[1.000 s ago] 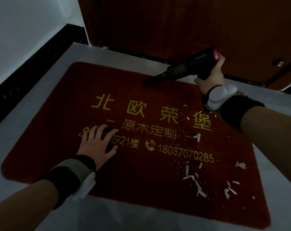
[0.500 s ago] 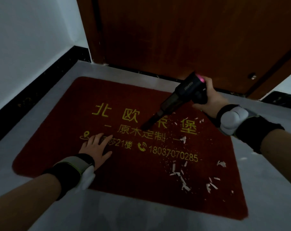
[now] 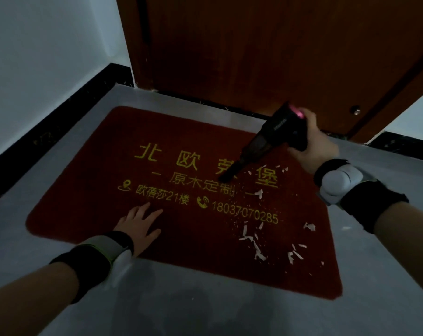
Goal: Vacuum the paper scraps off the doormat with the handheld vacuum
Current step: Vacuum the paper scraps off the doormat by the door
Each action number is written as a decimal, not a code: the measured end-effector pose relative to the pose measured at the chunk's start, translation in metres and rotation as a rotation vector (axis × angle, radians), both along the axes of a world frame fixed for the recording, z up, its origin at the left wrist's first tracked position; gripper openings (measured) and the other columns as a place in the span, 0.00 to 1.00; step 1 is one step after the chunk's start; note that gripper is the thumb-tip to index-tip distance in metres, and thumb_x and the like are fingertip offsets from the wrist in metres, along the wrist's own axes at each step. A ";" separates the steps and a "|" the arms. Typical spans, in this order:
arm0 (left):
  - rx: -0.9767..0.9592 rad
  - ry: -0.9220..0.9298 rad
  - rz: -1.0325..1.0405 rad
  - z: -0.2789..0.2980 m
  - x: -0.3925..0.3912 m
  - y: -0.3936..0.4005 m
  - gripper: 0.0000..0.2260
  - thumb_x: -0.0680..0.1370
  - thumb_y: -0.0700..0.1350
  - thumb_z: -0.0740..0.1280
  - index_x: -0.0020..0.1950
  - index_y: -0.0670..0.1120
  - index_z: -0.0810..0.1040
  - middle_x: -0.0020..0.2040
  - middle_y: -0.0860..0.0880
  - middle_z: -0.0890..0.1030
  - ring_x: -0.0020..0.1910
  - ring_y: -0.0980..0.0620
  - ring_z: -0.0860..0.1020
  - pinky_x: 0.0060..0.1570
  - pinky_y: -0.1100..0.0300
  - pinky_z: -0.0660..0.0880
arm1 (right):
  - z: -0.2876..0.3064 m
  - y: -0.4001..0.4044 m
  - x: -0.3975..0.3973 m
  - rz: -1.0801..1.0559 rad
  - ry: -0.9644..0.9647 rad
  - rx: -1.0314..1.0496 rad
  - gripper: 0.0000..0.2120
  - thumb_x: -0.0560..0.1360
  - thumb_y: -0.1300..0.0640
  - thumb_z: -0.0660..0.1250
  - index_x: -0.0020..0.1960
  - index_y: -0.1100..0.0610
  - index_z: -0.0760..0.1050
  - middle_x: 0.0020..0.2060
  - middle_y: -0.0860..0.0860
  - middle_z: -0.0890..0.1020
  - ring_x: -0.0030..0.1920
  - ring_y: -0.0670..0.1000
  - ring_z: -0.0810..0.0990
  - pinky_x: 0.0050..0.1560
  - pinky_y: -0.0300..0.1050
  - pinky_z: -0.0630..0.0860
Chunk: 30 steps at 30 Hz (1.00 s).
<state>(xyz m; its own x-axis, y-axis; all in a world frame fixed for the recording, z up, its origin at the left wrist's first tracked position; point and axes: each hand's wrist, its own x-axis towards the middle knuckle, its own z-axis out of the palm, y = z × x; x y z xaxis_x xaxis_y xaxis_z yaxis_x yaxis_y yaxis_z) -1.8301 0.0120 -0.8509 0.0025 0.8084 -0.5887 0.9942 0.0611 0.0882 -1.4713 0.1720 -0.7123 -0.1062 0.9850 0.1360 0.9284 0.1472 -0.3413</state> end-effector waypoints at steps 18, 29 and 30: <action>-0.016 0.040 -0.049 0.003 0.000 -0.004 0.28 0.81 0.59 0.50 0.76 0.58 0.39 0.77 0.49 0.39 0.76 0.44 0.43 0.73 0.47 0.52 | 0.001 0.010 -0.013 -0.326 0.095 0.163 0.41 0.73 0.60 0.68 0.74 0.41 0.47 0.58 0.58 0.75 0.49 0.62 0.79 0.40 0.52 0.75; 0.065 0.066 -0.070 -0.008 -0.004 -0.009 0.28 0.81 0.57 0.50 0.76 0.59 0.36 0.77 0.50 0.39 0.76 0.44 0.44 0.73 0.49 0.52 | -0.007 -0.003 -0.016 -0.199 0.092 0.133 0.39 0.72 0.60 0.66 0.73 0.41 0.48 0.56 0.55 0.76 0.43 0.59 0.80 0.37 0.51 0.77; 0.067 0.065 -0.064 -0.008 -0.005 -0.011 0.28 0.81 0.56 0.50 0.76 0.59 0.36 0.77 0.50 0.39 0.76 0.44 0.44 0.73 0.48 0.51 | -0.008 -0.004 -0.016 -0.184 0.105 0.121 0.39 0.72 0.59 0.67 0.73 0.41 0.48 0.54 0.55 0.77 0.42 0.57 0.80 0.37 0.49 0.77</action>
